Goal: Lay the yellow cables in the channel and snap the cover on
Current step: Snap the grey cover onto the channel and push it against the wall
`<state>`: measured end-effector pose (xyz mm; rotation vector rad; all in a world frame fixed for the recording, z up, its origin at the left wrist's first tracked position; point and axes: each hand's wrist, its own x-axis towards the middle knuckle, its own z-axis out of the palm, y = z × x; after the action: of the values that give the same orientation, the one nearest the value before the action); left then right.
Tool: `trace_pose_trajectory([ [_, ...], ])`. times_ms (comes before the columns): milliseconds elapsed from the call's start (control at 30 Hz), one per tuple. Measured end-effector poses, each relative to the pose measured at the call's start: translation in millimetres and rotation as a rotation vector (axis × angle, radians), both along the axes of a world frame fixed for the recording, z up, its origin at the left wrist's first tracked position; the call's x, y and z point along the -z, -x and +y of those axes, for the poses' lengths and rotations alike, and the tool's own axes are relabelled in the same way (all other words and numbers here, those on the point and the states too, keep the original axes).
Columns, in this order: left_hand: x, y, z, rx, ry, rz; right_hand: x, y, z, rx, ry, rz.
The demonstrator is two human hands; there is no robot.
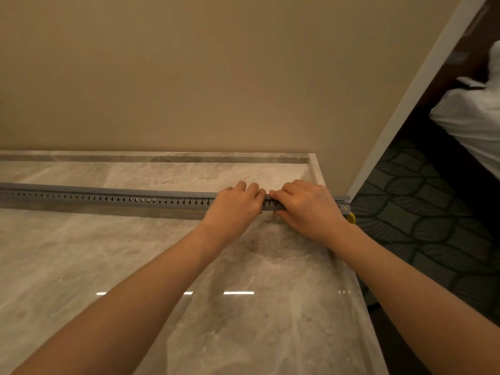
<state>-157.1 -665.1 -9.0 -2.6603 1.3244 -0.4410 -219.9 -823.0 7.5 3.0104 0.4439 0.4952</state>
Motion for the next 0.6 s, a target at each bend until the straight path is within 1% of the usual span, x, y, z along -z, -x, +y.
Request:
trace_pose_trajectory([
  [100, -2, -2, 0, 0.027, -0.041, 0.006, 2, 2, -3, 0.018, -0.054, 0.037],
  [367, -2, -4, -2, 0.018, -0.040, 0.021, 10, 15, -34, 0.153, -0.171, 0.093],
  [467, -3, -5, -2, 0.028, -0.035, 0.024, 6, 23, -51, 0.194, -0.146, 0.115],
  [600, -6, -4, -3, 0.033, -0.030, 0.043, -2, 30, -69, 0.192, -0.084, 0.144],
])
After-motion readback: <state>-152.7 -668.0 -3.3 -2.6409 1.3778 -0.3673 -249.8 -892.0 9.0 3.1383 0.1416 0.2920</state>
